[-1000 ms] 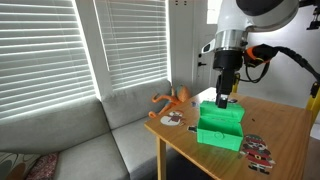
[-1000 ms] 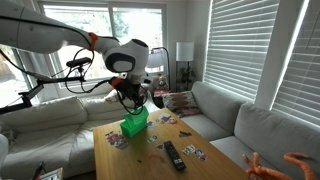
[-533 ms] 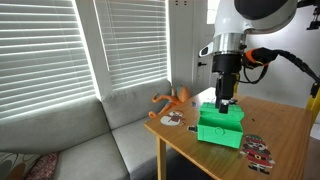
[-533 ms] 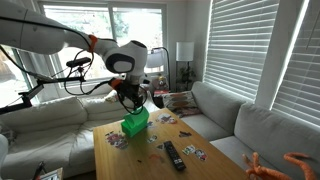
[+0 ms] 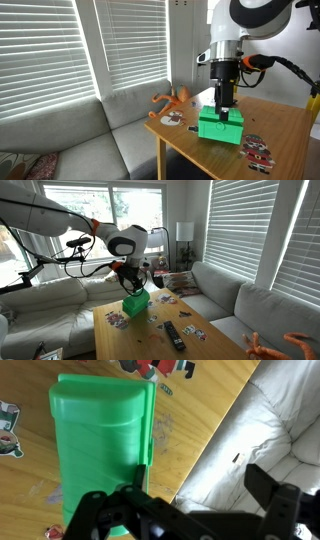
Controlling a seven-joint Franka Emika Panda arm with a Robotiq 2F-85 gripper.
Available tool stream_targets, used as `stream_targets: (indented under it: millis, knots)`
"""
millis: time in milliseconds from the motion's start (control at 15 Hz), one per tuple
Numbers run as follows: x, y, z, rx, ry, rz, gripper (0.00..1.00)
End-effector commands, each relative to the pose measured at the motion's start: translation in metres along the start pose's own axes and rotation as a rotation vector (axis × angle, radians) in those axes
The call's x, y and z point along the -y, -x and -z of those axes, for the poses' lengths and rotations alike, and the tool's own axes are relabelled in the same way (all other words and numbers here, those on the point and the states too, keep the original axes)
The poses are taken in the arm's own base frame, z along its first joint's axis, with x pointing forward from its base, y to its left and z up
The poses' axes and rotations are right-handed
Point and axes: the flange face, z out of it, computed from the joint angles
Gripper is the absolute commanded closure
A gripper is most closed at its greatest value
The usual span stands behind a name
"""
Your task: Put the blue car in the green tool box then close the box.
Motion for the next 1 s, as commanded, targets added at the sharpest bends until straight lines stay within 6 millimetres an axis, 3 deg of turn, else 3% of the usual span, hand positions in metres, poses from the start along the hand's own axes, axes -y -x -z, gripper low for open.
stream_targets:
  millis: [0,933]
  knots:
    - [0.003,-0.007,-0.005,0.025,0.034,-0.003,0.00]
    - [0.006,-0.012,-0.028,0.092,0.083,0.006,0.00]
